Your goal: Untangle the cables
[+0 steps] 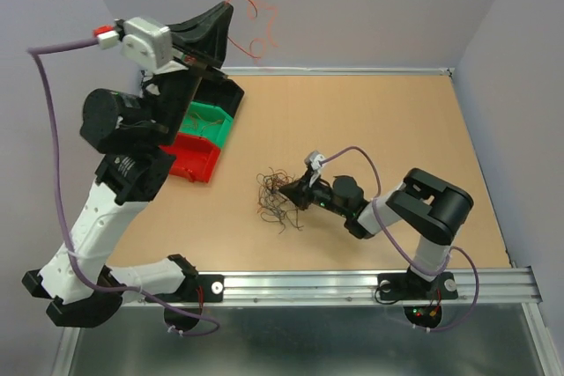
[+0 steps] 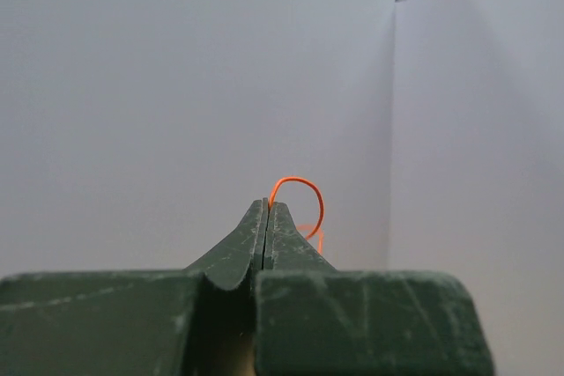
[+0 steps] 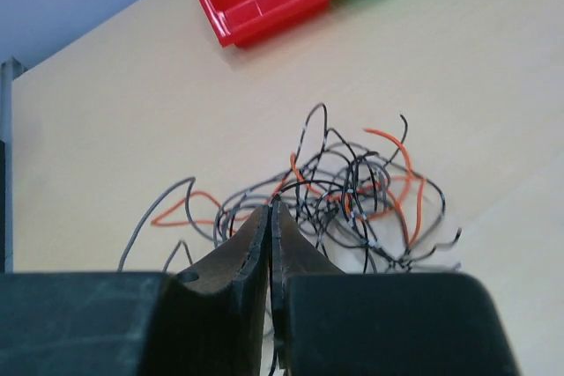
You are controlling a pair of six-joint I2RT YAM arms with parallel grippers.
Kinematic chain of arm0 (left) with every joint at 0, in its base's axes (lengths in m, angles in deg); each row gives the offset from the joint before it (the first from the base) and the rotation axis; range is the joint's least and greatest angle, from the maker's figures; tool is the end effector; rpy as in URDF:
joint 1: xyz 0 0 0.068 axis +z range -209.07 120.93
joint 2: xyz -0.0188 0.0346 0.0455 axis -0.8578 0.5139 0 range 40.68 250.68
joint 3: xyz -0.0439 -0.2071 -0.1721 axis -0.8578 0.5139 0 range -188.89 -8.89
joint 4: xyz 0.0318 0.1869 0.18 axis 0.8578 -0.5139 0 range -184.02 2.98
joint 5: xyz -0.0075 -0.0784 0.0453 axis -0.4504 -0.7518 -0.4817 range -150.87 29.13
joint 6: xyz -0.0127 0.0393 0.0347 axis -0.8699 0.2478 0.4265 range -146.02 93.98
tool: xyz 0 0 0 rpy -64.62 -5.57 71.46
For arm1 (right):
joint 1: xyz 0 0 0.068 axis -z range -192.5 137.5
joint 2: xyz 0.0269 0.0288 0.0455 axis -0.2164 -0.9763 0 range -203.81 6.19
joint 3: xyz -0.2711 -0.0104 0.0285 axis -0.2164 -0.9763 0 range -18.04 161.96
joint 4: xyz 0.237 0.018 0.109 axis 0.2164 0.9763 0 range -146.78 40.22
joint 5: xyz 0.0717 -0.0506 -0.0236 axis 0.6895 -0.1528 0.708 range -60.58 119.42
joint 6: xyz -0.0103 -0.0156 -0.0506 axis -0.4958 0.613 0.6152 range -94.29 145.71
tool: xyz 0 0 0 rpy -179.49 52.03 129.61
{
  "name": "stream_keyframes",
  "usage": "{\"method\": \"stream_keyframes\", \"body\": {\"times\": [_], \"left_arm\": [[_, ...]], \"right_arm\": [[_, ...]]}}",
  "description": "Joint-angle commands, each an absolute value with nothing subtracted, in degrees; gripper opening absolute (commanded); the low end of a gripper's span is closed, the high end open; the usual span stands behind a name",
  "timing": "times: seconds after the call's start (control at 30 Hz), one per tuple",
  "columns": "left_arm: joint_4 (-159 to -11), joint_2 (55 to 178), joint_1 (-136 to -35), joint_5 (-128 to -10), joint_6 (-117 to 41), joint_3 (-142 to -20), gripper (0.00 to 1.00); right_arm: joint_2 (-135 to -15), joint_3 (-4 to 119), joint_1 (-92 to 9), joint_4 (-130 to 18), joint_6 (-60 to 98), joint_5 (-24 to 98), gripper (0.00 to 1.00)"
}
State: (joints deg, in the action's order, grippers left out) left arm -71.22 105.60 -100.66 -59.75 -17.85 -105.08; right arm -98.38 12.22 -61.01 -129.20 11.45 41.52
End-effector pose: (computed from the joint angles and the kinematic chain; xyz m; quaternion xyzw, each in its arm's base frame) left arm 0.1210 -0.1063 0.6112 0.1457 0.3359 -0.2641 0.8923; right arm 0.2058 0.2441 0.1456 -0.2805 0.6614 0.4248 0.5508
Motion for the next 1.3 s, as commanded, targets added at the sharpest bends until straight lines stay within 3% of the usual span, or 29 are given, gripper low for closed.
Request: {"method": "stream_keyframes", "body": {"times": [0.0,0.27,0.43,0.73,1.0,1.27], "left_arm": [[-73.66,109.05,-100.91,-54.90,-12.92,-100.40,0.00],[-68.21,108.27,-95.39,-52.16,-9.84,-82.92,0.00],[-66.98,108.44,-83.89,-62.61,-11.78,-72.38,0.00],[-64.43,112.83,-67.70,-82.75,-7.22,-63.75,0.00],[-63.63,124.15,-55.74,-94.17,-2.29,-63.82,0.00],[-70.04,136.92,-50.20,-94.01,0.35,-73.66,0.00]], "right_arm": [[-89.55,6.06,-61.54,-140.27,9.98,33.48,0.09],[-73.10,-5.90,-61.54,-135.88,7.69,23.36,0.09],[-67.29,-8.28,-61.63,-133.42,7.87,24.06,0.09],[-62.98,-8.99,-61.63,-130.87,7.34,26.61,0.09],[-65.44,-7.32,-61.63,-130.78,7.69,28.36,0.09],[-66.31,-6.79,-61.63,-130.78,7.87,28.63,0.09]]}}
